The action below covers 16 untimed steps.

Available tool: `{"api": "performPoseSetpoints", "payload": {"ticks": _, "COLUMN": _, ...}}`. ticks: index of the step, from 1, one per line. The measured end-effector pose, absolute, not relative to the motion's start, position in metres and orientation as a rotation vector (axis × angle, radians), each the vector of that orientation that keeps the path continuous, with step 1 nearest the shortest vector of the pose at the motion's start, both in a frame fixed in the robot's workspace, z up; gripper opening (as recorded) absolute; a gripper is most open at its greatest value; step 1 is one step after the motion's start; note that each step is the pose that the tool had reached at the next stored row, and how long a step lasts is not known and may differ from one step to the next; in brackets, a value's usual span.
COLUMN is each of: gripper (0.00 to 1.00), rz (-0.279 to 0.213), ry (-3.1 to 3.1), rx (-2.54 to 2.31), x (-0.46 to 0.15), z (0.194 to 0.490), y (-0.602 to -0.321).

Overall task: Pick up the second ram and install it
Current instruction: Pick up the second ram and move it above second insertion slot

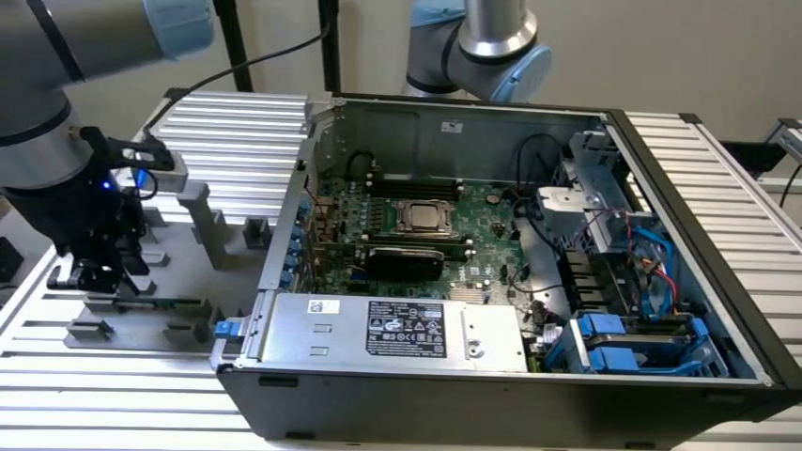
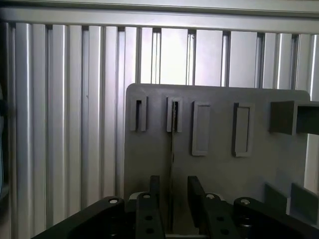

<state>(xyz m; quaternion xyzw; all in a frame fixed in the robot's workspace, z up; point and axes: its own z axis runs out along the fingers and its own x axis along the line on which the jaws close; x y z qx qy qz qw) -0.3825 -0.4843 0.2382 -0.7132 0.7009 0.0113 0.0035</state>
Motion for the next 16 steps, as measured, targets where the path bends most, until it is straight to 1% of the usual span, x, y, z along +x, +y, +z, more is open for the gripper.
{"api": "performPoseSetpoints", "payload": {"ticks": 16, "gripper": 0.36, "rz": 0.036, "ry": 2.188, "rx": -2.244, "x": -0.382, "z": 0.209, "y": -0.485}}
